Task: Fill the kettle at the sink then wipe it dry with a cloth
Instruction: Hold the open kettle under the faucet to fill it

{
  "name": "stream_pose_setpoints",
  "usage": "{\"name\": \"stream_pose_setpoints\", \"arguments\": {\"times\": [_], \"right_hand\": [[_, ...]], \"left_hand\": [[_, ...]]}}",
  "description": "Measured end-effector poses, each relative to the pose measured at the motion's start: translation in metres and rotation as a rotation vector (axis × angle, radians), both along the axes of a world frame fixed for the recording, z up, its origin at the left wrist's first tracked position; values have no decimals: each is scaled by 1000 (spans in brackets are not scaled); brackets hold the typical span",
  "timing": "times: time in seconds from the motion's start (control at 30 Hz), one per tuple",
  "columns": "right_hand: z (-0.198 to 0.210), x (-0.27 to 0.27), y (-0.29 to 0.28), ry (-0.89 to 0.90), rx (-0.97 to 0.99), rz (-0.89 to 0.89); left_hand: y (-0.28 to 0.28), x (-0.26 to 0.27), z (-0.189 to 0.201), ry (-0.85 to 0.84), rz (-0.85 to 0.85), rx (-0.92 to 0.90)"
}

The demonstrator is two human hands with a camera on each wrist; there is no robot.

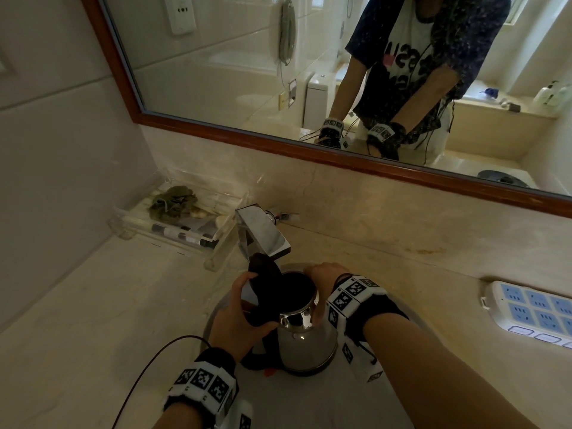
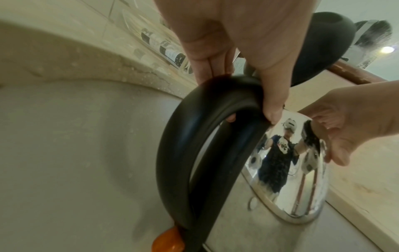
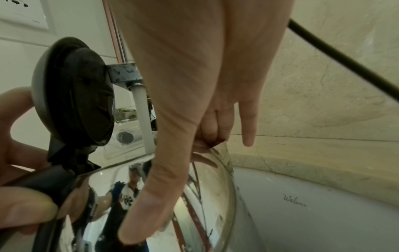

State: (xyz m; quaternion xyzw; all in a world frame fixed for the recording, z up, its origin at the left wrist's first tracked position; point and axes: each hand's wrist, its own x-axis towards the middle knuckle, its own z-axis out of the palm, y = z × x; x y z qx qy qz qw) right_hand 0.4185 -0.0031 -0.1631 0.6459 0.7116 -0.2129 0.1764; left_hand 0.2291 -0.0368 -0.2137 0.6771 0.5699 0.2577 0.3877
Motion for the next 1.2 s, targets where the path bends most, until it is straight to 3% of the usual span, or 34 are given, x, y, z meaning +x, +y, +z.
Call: {"name": "stream_pose_setpoints", "arguments": {"times": [1.2], "right_hand": [[-20, 1, 18, -38, -17, 12]], "left_hand": [[10, -8, -12, -111, -9, 6]]}}
